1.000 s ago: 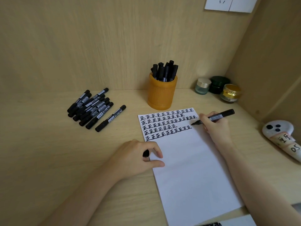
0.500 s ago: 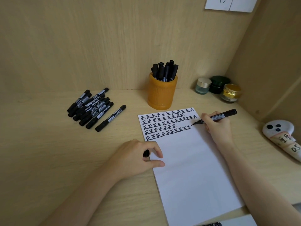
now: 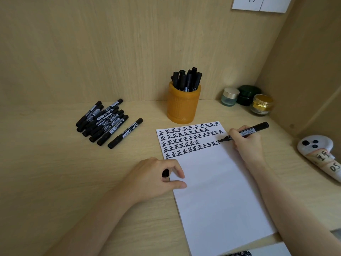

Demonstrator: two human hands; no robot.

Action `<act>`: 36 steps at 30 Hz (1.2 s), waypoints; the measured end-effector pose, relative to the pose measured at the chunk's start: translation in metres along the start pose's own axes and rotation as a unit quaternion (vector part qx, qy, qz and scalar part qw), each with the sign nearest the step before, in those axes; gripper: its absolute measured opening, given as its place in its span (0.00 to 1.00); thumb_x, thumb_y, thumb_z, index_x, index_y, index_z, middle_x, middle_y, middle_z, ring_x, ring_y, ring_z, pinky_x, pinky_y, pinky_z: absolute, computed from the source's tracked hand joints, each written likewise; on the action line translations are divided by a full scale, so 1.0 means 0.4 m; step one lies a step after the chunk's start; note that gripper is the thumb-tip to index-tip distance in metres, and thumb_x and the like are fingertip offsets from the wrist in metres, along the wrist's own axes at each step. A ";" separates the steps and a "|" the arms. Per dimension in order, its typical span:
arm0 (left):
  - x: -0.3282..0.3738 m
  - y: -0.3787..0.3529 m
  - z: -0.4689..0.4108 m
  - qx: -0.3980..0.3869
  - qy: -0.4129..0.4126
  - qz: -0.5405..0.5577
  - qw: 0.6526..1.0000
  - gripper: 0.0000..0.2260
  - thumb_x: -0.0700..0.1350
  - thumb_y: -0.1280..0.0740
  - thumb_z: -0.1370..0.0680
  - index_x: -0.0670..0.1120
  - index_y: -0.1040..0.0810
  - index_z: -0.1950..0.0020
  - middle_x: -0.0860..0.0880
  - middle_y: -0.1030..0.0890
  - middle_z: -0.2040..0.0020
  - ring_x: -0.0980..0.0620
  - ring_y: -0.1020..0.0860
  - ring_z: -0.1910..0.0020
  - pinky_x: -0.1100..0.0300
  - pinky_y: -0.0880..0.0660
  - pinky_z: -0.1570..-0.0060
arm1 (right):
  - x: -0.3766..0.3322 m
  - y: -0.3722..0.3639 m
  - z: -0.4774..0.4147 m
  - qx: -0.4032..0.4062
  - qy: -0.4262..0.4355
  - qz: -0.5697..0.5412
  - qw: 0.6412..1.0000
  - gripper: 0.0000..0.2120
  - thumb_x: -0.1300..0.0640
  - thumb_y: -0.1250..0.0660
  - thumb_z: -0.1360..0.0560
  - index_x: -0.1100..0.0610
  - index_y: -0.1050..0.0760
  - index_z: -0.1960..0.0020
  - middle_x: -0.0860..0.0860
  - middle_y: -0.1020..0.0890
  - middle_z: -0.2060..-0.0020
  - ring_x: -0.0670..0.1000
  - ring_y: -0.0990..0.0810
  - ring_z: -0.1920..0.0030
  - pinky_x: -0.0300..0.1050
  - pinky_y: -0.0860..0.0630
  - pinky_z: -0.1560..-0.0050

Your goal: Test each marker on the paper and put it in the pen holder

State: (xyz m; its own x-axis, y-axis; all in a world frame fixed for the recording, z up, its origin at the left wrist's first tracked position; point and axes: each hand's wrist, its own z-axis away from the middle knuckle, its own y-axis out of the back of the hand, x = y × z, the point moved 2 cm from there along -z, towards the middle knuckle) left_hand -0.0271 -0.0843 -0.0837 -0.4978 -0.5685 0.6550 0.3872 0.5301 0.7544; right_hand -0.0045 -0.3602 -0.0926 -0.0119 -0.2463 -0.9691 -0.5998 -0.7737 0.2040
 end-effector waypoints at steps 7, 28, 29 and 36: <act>-0.001 0.000 0.000 0.002 -0.002 0.002 1.000 0.08 0.59 0.28 0.31 0.60 0.23 0.57 0.55 0.33 0.78 0.60 0.31 0.75 0.67 0.36 0.67 | -0.004 -0.003 0.005 -0.001 0.011 0.022 1.000 0.13 0.60 0.34 0.26 0.55 0.32 0.67 0.52 0.29 0.74 0.51 0.32 0.70 0.46 0.35 0.64; -0.004 -0.001 -0.001 0.004 -0.002 -0.004 1.000 0.08 0.60 0.28 0.32 0.60 0.23 0.57 0.55 0.32 0.79 0.57 0.32 0.74 0.66 0.36 0.68 | -0.009 -0.001 0.011 -0.014 0.006 0.011 1.000 0.15 0.62 0.34 0.29 0.53 0.34 0.70 0.51 0.31 0.75 0.52 0.35 0.71 0.48 0.37 0.63; -0.004 -0.001 -0.002 0.004 -0.004 -0.005 1.000 0.08 0.60 0.28 0.32 0.61 0.23 0.57 0.55 0.32 0.79 0.57 0.32 0.75 0.66 0.37 0.68 | -0.010 -0.002 0.012 -0.018 0.008 0.020 1.000 0.15 0.62 0.34 0.28 0.54 0.34 0.70 0.52 0.31 0.75 0.52 0.34 0.71 0.48 0.37 0.64; -0.006 -0.003 -0.002 0.007 -0.009 -0.004 1.000 0.08 0.60 0.28 0.32 0.60 0.23 0.57 0.55 0.33 0.79 0.57 0.33 0.75 0.66 0.36 0.68 | -0.015 -0.001 0.012 0.006 0.017 0.044 0.999 0.14 0.63 0.34 0.27 0.55 0.34 0.68 0.52 0.29 0.73 0.51 0.33 0.71 0.45 0.37 0.68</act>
State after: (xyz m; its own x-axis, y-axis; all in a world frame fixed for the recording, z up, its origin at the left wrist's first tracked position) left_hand -0.0257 -0.0841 -0.0859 -0.5152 -0.5618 0.6473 0.3718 0.5339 0.7594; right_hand -0.0082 -0.3557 -0.0876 -0.0382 -0.3325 -0.9423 -0.6070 -0.7414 0.2862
